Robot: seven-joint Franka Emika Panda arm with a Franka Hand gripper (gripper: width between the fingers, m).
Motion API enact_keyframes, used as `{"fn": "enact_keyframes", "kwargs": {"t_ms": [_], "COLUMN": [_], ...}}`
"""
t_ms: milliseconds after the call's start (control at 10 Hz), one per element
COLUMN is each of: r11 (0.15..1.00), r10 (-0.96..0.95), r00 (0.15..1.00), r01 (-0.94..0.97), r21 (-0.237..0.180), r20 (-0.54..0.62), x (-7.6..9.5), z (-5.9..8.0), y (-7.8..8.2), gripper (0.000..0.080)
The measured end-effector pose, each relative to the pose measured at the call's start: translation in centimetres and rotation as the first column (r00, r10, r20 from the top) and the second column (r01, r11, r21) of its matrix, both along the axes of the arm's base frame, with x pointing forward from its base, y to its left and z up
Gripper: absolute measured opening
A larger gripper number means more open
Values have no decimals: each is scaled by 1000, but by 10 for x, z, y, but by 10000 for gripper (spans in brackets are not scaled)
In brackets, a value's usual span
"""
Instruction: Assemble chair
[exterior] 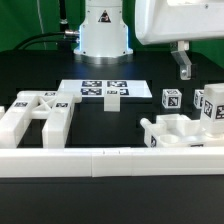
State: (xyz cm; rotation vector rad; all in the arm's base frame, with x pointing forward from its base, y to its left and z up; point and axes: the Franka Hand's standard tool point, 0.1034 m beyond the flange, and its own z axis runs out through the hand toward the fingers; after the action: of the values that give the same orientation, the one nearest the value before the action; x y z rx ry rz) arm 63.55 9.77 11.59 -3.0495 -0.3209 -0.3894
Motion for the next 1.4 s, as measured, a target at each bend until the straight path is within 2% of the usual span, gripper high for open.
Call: {"fn": "enact_keyframes", "kwargs": {"t_ms": [100, 200, 400, 600, 1100, 1300, 1400], "r11": [1000, 1000, 1000, 999, 999, 999, 999], "r10": [9, 11, 19, 21, 22, 21, 21], "r00": [995, 991, 955, 951, 951, 951, 951], "r01": [-10, -13, -26, -27, -28, -28, -28], "r21": [-8, -10, -18, -17, -17, -17, -17], "r20": [-95, -135, -294, -310, -309, -309, -309], "x": [-6, -2, -3, 4, 0, 0, 0], "z": [-6, -7, -14, -21, -28, -28, -28], "y": [2, 3, 6, 7, 7, 7, 7], "gripper": [649, 649, 649, 649, 623, 280, 284]}}
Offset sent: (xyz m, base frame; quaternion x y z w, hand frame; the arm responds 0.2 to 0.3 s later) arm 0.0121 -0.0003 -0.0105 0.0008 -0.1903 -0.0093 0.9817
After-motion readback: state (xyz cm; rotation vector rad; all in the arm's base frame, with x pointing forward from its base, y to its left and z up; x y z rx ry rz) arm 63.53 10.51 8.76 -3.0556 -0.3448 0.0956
